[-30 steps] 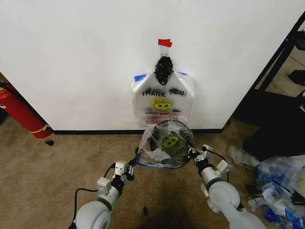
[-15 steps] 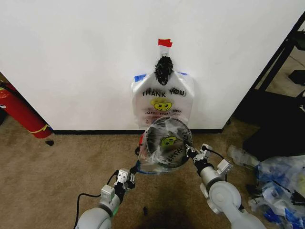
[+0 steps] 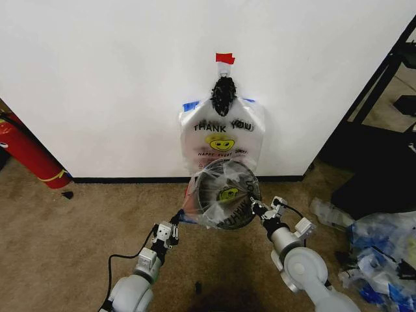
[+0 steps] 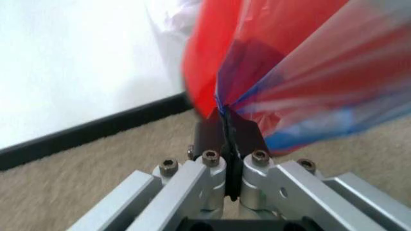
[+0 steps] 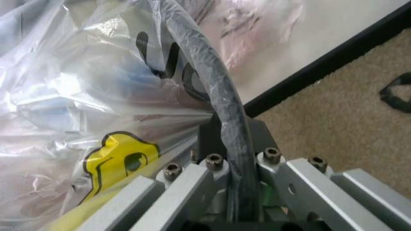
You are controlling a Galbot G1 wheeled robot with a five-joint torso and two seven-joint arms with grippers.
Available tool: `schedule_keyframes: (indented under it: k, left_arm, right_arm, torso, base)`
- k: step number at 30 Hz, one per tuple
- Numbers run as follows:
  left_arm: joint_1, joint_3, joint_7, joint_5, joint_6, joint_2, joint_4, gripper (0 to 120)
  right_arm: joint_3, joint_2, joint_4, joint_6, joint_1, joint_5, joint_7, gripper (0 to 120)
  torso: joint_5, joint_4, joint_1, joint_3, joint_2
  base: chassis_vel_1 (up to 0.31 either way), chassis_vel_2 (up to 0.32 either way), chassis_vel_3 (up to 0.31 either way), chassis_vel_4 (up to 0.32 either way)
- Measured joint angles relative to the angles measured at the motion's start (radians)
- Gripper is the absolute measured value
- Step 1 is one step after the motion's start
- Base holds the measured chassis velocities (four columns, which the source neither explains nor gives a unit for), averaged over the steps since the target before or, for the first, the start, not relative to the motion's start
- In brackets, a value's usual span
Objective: Pick up the garbage bag from the wall and place it over the trash bin.
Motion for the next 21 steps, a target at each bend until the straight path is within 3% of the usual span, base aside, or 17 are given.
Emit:
schedule_keyframes:
  k: [4,11,18,21]
  left_arm:
    - [0.005,0.000,0.050,-0.019,-0.049,0.008,0.009,3]
    - [0.094,-0.058,0.164,-0.037,-0.113,0.058,-0.037,33]
    - [0.172,-0.131,0.180,0.003,-0.124,0.100,-0.093,52]
    - [0.186,-0.159,0.174,-0.025,-0.141,0.114,-0.129,67]
  right_arm:
    - [-0.008,0.008,-0.016,0.000,0.005,0.000,-0.014,0]
    - [-0.016,0.088,-0.153,0.047,0.078,-0.002,-0.049,0]
    - [-0.024,0.137,-0.225,0.069,0.113,-0.017,-0.071,0]
    - [-0.028,0.143,-0.235,0.084,0.111,-0.045,-0.079,0]
  torso:
    - [0.0000,-0.0001,0.000,0.000,0.000]
    - [-0.0001,0.0000,0.000,0.000,0.000]
    - [0.0001,0.0005,0.000,0.000,0.000]
    - [-0.0002,-0.0003,0.000,0.000,0.000]
  base:
    - [0.000,0.000,0.000,0.000]
    - [0.000,0.000,0.000,0.000]
    - [0.000,0.000,0.000,0.000]
    - [0.000,0.000,0.000,0.000]
